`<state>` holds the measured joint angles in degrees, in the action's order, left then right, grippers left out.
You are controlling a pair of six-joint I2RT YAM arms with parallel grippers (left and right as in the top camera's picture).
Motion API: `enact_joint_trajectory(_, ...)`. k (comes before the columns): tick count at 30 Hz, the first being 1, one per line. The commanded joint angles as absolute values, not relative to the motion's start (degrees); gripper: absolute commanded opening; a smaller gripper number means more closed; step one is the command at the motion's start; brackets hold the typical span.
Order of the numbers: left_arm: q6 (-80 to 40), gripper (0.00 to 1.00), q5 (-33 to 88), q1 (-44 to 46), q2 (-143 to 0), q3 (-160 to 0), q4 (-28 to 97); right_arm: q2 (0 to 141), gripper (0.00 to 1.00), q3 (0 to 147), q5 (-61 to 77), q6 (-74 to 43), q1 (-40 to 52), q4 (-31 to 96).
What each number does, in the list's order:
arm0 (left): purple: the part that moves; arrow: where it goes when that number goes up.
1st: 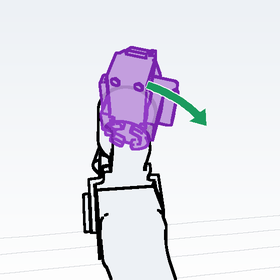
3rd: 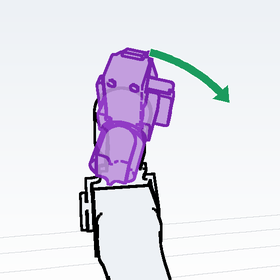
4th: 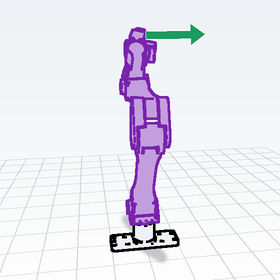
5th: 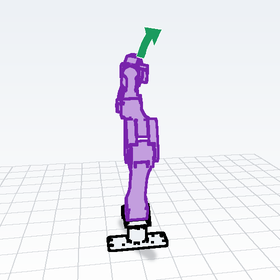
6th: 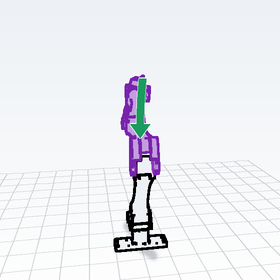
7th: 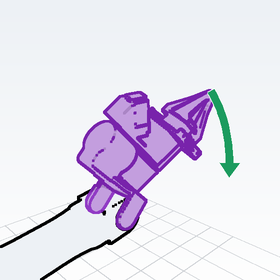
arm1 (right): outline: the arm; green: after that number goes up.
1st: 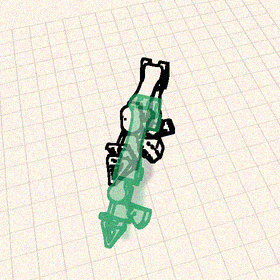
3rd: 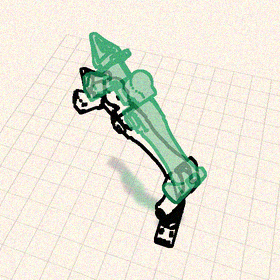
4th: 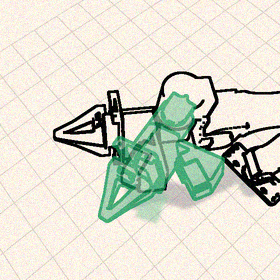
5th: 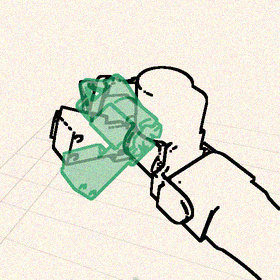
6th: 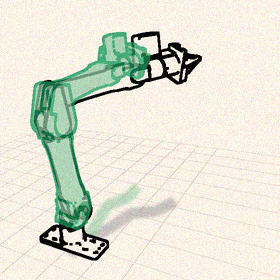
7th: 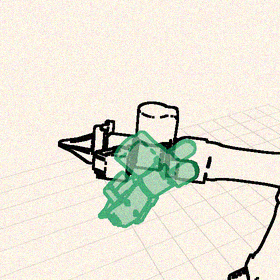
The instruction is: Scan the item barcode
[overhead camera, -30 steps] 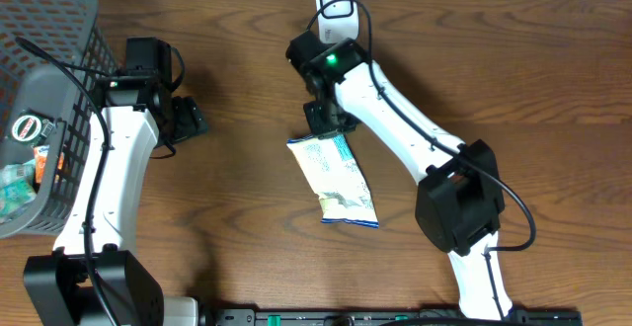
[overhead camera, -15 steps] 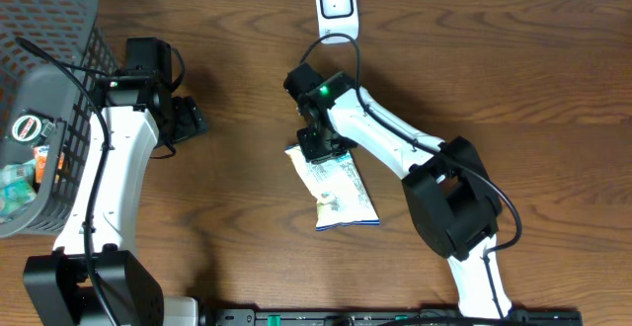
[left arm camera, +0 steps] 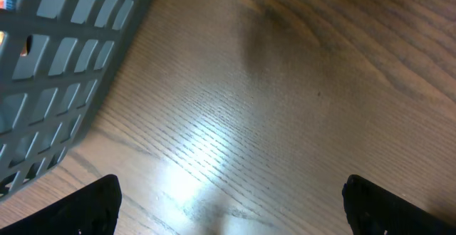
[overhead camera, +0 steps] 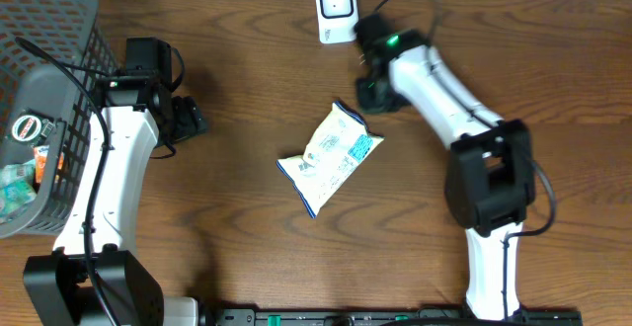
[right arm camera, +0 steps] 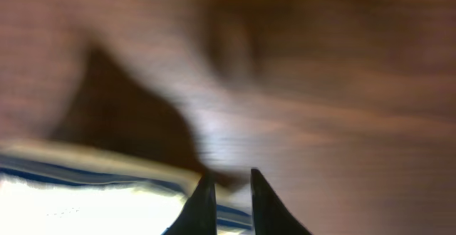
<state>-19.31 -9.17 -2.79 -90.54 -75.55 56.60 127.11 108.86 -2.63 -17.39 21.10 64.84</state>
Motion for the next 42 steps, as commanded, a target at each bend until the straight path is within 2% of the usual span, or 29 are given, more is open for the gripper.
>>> enact_joint_trajectory(1,-19.4,0.98,-9.69,-2.83,-90.13,-75.85,56.73,126.76,0.13,116.92,-0.58,-12.27,19.22,69.73)
enact_joint_trajectory(5,-19.4,0.98,-9.69,-2.83,-90.13,-75.85,56.73,126.76,0.13,123.02,6.55,-11.27,18.5,80.25)
enact_joint_trajectory(8,-19.4,0.98,-9.69,-2.83,-90.13,-75.85,56.73,126.76,0.06,122.8,15.86,-5.89,20.21,86.17)
enact_joint_trajectory(11,-19.4,0.98,-9.69,-2.83,-90.13,-75.85,56.73,126.76,0.06,119.7,18.35,-1.8,24.12,88.12)
enact_joint_trajectory(17,-19.4,0.98,-9.69,-2.83,-90.13,-75.85,56.73,126.76,0.07,109.8,14.92,-3.38,32.82,82.67)
enact_joint_trajectory(24,-19.4,0.97,-9.69,-2.83,-90.13,-75.85,56.73,126.76,0.06,99.68,10.37,-13.26,37.85,71.96)
enact_joint_trajectory(29,-19.4,0.98,-9.69,-2.83,-90.13,-75.85,56.73,126.76,0.09,96.29,-0.3,-19.07,36.29,63.09)
enact_joint_trajectory(33,-19.4,0.97,-9.69,-2.83,-90.13,-75.85,56.73,126.76,0.08,96.57,-6.7,-19.0,32.12,58.24)
enact_joint_trajectory(38,-19.4,0.98,-9.69,-2.83,-90.13,-75.85,56.73,126.76,0.08,99.0,-6.74,-13.56,25.34,56.55)
enact_joint_trajectory(42,-19.4,0.97,-9.69,-2.83,-90.13,-75.85,56.73,126.76,0.08,103.48,-5.32,-11.38,21.56,60.9)
